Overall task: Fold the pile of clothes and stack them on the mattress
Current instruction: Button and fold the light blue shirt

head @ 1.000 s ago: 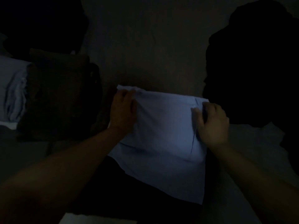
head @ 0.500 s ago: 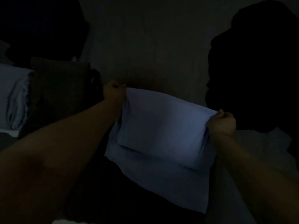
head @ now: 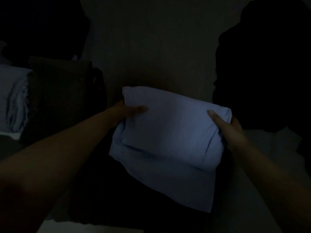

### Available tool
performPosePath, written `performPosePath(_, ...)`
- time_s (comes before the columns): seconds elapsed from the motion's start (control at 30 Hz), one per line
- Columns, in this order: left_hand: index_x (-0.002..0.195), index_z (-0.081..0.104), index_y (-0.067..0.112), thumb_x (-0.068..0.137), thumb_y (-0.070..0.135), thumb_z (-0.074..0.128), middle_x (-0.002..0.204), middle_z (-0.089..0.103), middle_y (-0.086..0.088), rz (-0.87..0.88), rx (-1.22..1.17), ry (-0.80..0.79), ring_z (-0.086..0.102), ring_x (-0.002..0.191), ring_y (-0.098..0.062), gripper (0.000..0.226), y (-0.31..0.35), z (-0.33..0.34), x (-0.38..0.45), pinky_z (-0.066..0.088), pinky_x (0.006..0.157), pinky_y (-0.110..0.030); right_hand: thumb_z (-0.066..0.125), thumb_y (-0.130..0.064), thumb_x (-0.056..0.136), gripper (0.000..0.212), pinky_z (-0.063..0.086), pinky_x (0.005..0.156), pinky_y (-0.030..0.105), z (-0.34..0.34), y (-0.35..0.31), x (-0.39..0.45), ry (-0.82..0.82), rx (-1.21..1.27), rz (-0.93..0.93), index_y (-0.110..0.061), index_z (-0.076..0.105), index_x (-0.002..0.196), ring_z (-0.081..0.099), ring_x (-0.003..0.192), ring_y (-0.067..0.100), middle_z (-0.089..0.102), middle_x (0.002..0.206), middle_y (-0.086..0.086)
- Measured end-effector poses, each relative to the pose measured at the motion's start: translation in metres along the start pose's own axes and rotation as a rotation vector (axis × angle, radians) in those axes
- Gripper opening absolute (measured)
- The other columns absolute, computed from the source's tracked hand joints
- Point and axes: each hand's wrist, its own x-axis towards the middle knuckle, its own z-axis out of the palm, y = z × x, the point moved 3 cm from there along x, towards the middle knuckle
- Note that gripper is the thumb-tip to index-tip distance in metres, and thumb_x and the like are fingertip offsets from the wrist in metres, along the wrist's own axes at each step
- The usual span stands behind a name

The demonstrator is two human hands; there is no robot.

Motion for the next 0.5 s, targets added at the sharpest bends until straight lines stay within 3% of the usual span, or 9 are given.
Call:
performPosePath(0.1,0.134,0.048,0.019,0.047,0.045,0.09,0.131,0.057,-0.002,-0.055,0.015,-0.067,0.056,0.116,-0.018,0.101,-0.006,-0.009,0.0,0.048,0.093,-0.037,0.081,-0.027,0.068,0.067,0.05,0.079,0.027,0.003,-0.014,0.009,-0.183,-0.089,0.002,-0.02,0.052,0.128,0.059,0.1,0.011,0.062,0.117,-0.003)
performPosePath(0.17,0.128,0.054,0.012,0.061,0.039,0.084,0.125,0.061,-0.008,-0.041,-0.047,-0.001,0.06,0.108,-0.02,0.079,-0.012,-0.011,-0.003,0.05,0.089,-0.038,0.082,-0.025,0.065,0.064,0.05,0.07,0.025,0.004,-0.019,0.009,-0.241,-0.106,0.044,-0.018,0.056,0.122,0.062,0.095,0.012,0.065,0.108,-0.003)
performPosePath(0.23,0.129,0.053,0.008,0.081,0.035,0.07,0.128,0.058,-0.01,-0.05,-0.091,0.098,0.06,0.104,-0.019,0.058,-0.019,-0.009,-0.01,0.051,0.082,-0.032,0.083,-0.027,0.061,0.068,0.051,0.074,0.029,0.005,-0.019,0.006,-0.274,-0.106,0.073,-0.016,0.057,0.122,0.062,0.096,0.015,0.065,0.109,-0.001)
performPosePath(0.27,0.132,0.05,0.008,0.084,0.038,0.066,0.131,0.055,-0.01,-0.048,-0.079,0.157,0.059,0.108,-0.021,0.058,-0.023,-0.007,-0.016,0.049,0.082,-0.031,0.084,-0.026,0.06,0.072,0.051,0.079,0.032,0.005,-0.017,0.003,-0.267,-0.115,0.087,-0.015,0.055,0.125,0.061,0.099,0.017,0.064,0.113,0.0)
performPosePath(0.33,0.14,0.04,0.01,0.083,0.046,0.065,0.14,0.045,-0.01,-0.002,0.17,0.36,0.048,0.123,-0.026,0.072,-0.026,-0.004,-0.028,0.044,0.093,-0.034,0.084,-0.022,0.064,0.077,0.047,0.084,0.033,0.003,-0.013,-0.003,-0.143,-0.174,0.039,-0.012,0.048,0.132,0.056,0.105,0.018,0.057,0.119,0.0)
performPosePath(0.4,0.138,0.039,0.011,0.081,0.053,0.064,0.139,0.041,-0.014,0.097,0.468,0.64,0.04,0.127,-0.032,0.075,-0.021,0.002,-0.045,0.039,0.102,-0.042,0.084,-0.027,0.067,0.077,0.045,0.086,0.033,-0.006,-0.013,-0.012,0.144,-0.278,-0.122,-0.008,0.044,0.131,0.054,0.112,0.023,0.053,0.126,0.006)
performPosePath(0.47,0.125,0.049,0.007,0.077,0.06,0.061,0.127,0.05,-0.017,0.132,0.444,0.734,0.048,0.119,-0.035,0.074,-0.022,0.017,-0.057,0.042,0.099,-0.044,0.081,-0.042,0.067,0.073,0.046,0.086,0.034,-0.011,-0.009,-0.031,0.338,-0.3,-0.188,-0.009,0.047,0.122,0.056,0.109,0.026,0.055,0.122,0.009)
performPosePath(0.5,0.126,0.049,0.005,0.074,0.064,0.061,0.127,0.053,-0.018,0.08,0.358,0.706,0.05,0.118,-0.035,0.079,-0.029,0.025,-0.058,0.043,0.098,-0.042,0.077,-0.049,0.068,0.069,0.047,0.085,0.035,-0.008,-0.004,-0.042,0.316,-0.287,-0.135,-0.01,0.05,0.118,0.058,0.104,0.026,0.058,0.117,0.009)
